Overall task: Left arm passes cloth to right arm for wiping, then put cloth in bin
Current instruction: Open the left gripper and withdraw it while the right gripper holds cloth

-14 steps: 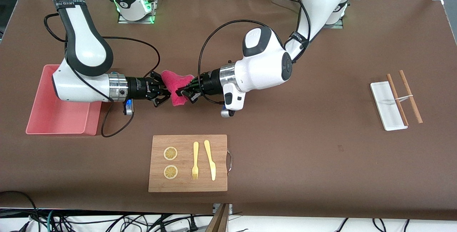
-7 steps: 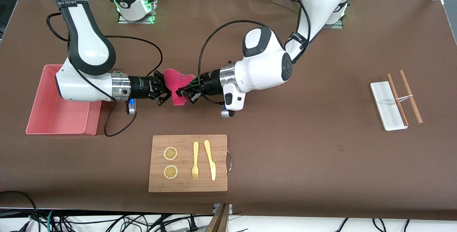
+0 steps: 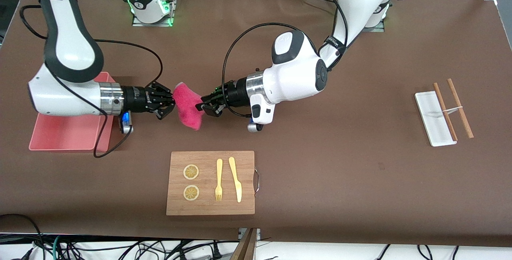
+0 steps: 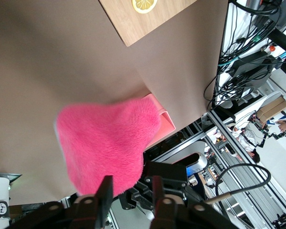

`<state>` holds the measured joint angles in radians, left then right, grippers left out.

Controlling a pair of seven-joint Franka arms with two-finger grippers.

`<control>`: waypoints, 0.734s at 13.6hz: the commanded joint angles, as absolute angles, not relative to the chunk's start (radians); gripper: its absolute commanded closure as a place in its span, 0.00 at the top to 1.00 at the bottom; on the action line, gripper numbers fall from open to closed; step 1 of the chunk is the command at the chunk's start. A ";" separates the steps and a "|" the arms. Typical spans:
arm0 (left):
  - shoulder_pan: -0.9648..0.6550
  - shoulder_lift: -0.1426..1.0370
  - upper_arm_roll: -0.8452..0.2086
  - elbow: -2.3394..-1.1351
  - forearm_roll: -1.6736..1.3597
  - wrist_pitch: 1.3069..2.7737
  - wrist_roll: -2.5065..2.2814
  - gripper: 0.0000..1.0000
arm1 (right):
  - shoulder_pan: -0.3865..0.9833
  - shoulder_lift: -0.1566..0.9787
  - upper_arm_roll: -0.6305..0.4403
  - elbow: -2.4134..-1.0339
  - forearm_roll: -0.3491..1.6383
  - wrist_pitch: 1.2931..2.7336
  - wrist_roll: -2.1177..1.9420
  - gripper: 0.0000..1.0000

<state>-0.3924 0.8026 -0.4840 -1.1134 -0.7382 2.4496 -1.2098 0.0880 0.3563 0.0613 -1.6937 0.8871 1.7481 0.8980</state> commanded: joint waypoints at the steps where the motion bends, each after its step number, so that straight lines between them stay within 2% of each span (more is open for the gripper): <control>1: -0.345 0.792 -0.483 -1.100 -0.746 2.431 -1.212 1.00 | 0.061 0.368 0.069 -1.661 0.865 1.704 0.858 0.00; 3: -0.307 0.766 -0.476 -1.104 -0.708 2.332 -1.212 1.00 | 0.067 0.368 0.071 -1.661 0.823 1.698 0.857 0.00; 6: -0.233 0.710 -0.483 -1.104 -0.478 2.140 -1.207 1.00 | 0.126 0.380 0.078 -1.661 0.701 1.707 0.858 0.00; 10: -0.138 0.635 -0.482 -1.152 -0.376 1.993 -1.191 1.00 | 0.231 0.442 0.078 -1.663 0.481 1.712 0.836 0.00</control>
<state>-0.1874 0.6930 -0.4809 -1.0949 -0.4195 2.0459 -1.2071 0.1952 0.4052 0.0809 -1.6806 0.5589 1.7135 0.8547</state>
